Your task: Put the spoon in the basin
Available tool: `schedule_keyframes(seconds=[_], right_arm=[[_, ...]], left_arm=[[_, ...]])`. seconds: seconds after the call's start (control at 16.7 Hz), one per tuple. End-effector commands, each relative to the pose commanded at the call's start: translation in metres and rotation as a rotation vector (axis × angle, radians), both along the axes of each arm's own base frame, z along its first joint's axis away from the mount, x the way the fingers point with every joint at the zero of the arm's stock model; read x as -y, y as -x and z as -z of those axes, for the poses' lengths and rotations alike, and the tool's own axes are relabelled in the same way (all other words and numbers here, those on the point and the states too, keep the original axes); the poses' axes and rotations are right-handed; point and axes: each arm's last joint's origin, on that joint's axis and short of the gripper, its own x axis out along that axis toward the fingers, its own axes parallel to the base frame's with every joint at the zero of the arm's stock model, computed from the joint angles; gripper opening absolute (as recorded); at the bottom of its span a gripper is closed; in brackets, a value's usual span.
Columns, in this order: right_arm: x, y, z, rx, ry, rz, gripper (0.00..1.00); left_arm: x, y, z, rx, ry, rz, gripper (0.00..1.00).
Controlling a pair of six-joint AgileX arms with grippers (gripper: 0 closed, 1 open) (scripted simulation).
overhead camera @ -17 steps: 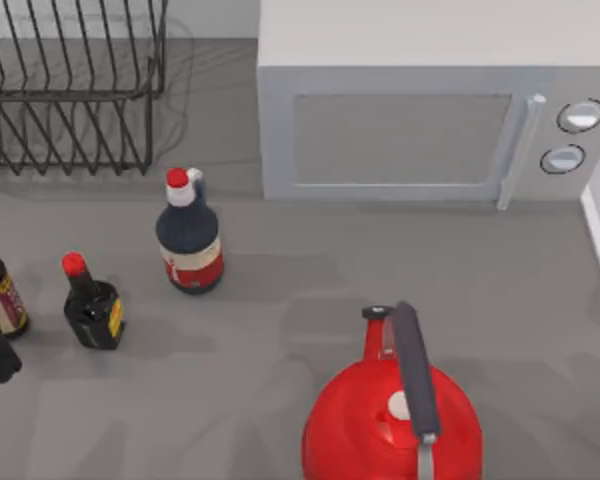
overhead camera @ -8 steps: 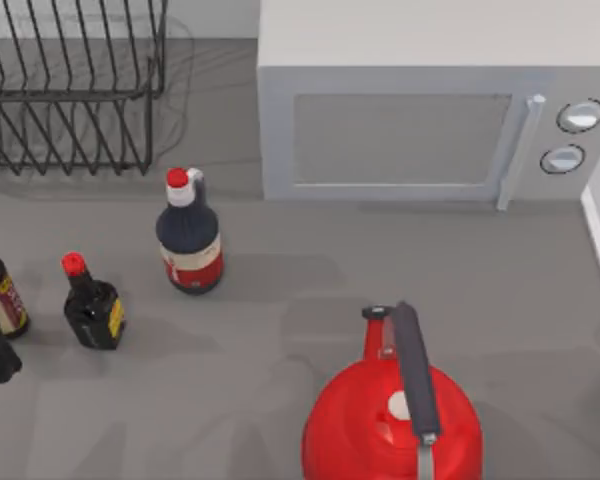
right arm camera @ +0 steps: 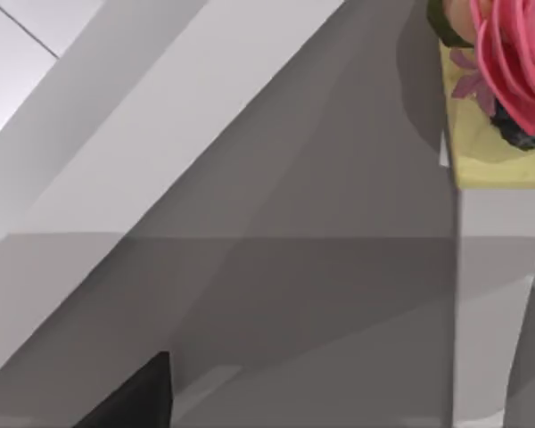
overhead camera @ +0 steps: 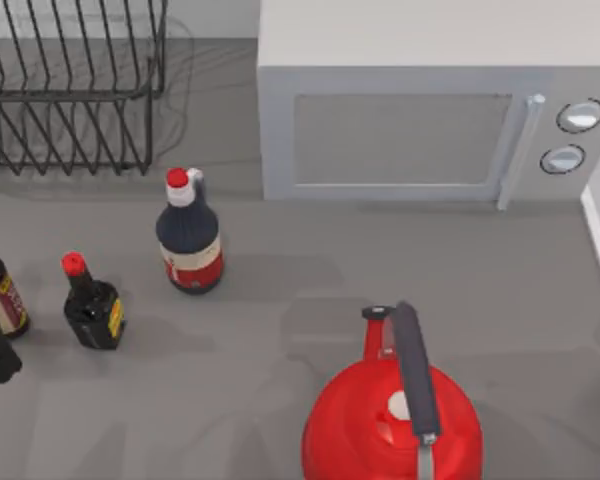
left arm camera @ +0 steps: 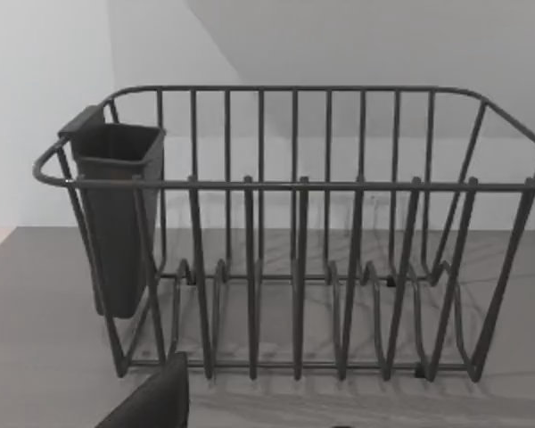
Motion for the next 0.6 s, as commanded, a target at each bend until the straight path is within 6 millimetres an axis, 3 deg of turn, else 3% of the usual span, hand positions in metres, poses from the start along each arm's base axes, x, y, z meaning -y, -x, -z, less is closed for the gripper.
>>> schedule_keyframes(seconds=[0.54,0.6], right_arm=[[0.0000,0.0000,0.0000,0.000,0.000,0.000,0.02],[0.0000,0.0000,0.0000,0.000,0.000,0.000,0.00]], left_arm=[[0.0000,0.0000,0.0000,0.000,0.000,0.000,1.00],[0.0000,0.0000,0.0000,0.000,0.000,0.000,1.00]])
